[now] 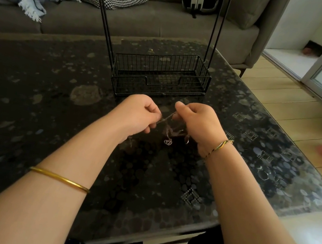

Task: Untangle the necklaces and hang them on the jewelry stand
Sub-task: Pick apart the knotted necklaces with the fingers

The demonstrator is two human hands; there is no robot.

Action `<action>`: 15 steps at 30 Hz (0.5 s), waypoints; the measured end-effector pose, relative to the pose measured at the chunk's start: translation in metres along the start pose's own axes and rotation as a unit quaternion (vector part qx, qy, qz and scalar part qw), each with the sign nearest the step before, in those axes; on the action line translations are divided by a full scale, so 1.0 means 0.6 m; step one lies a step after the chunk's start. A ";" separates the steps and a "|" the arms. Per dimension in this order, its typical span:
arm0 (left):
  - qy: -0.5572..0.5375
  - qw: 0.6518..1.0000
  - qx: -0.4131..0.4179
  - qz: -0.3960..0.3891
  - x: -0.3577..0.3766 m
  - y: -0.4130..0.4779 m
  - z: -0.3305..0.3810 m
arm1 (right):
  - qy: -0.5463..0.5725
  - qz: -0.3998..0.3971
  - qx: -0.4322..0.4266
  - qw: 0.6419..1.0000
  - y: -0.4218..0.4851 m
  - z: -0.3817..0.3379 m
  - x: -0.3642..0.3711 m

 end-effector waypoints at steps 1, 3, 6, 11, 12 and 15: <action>0.002 1.000 0.000 -0.002 -0.001 0.000 -0.001 | 0.013 0.007 0.006 1.000 0.002 0.002 -0.001; -0.001 1.000 0.002 -0.008 -0.002 0.000 0.000 | 0.050 0.012 0.023 0.998 0.004 0.005 0.001; -0.007 1.000 0.003 -0.015 -0.001 -0.003 0.001 | 0.163 0.008 0.056 0.985 0.002 0.004 0.007; -0.017 0.999 0.002 0.029 -0.007 0.002 0.001 | 0.223 -0.008 0.092 0.970 -0.006 0.006 0.009; -0.020 0.999 0.000 0.037 -0.008 0.004 0.000 | 0.211 -0.018 0.088 0.973 -0.006 0.006 0.008; -0.033 0.998 -0.011 0.044 -0.008 0.008 -0.005 | 0.149 -0.064 0.059 0.985 -0.007 0.003 0.005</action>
Point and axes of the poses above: each hand's wrist, its own y-axis towards the middle knuckle, its own x-axis out of the palm, z = x × y, the point moved 6 cm from there along y, towards the middle knuckle, and after that the axes turned 9 degrees about -x, right-handed, at the moved point
